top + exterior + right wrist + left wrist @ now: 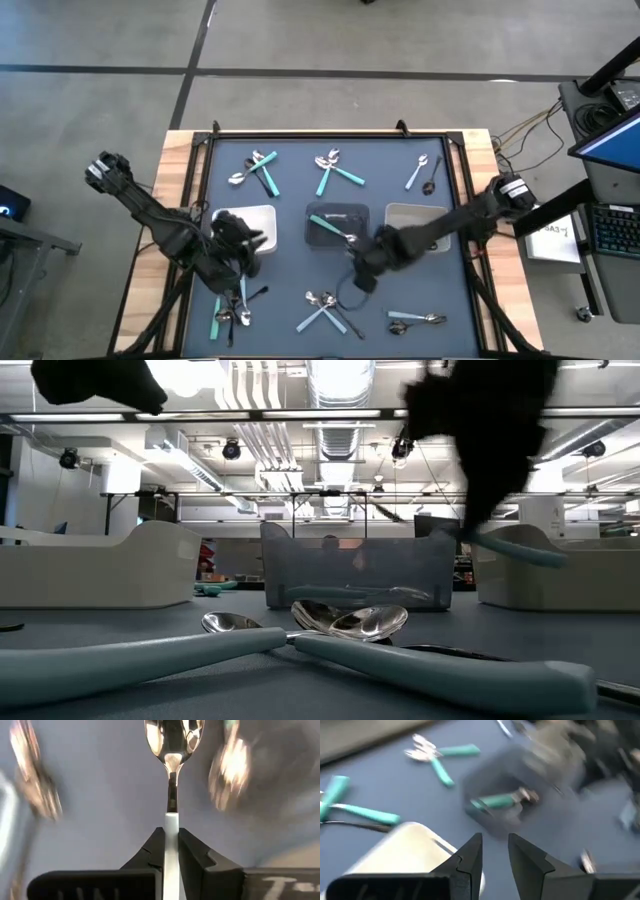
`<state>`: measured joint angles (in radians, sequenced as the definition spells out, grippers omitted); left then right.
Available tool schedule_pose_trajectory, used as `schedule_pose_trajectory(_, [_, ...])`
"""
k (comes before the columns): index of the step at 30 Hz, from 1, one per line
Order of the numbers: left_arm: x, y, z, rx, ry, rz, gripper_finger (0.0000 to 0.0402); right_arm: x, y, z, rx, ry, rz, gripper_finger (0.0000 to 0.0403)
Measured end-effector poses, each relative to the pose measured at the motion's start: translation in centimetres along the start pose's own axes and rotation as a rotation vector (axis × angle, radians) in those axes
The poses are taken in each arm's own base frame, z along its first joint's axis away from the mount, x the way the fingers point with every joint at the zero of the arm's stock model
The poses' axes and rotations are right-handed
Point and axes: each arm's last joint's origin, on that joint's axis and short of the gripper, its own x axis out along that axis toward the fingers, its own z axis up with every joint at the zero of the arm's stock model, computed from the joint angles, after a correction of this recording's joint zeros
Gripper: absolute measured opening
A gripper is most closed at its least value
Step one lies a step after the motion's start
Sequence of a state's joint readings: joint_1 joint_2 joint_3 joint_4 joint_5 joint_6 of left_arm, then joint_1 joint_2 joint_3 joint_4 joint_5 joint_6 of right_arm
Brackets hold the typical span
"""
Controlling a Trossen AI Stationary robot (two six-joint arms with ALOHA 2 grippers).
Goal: Sort silverware by color (type)
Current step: Put the light blue spoon into the white bin
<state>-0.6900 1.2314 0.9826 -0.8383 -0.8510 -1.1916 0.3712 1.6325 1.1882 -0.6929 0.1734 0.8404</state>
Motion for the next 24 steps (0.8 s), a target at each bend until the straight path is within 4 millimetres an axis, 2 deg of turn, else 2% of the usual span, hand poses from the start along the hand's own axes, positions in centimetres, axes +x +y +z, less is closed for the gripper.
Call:
schedule_pose_trajectory(5, [0.4,-2.0,0.0,0.157,0.001,-0.134,0.0076,-1.9,0.1,5.3,0.011,-0.213,0.097,0.0020])
schedule_pose_trajectory(11, [1.3,-2.8,-0.3,0.206,-0.049,-0.115,0.0076,-4.2,0.2,10.1,-0.008,-0.502,0.187,0.0020])
schedule_pose_trajectory(17, [1.7,-3.2,0.0,0.168,-0.164,-0.050,0.0076,-5.5,0.0,12.7,-0.017,-0.740,0.206,0.0020])
schedule_pose_trajectory(24, [2.6,-3.2,1.0,0.093,-0.212,-0.025,0.0076,-4.9,0.8,13.7,-0.103,-0.878,0.214,0.0020])
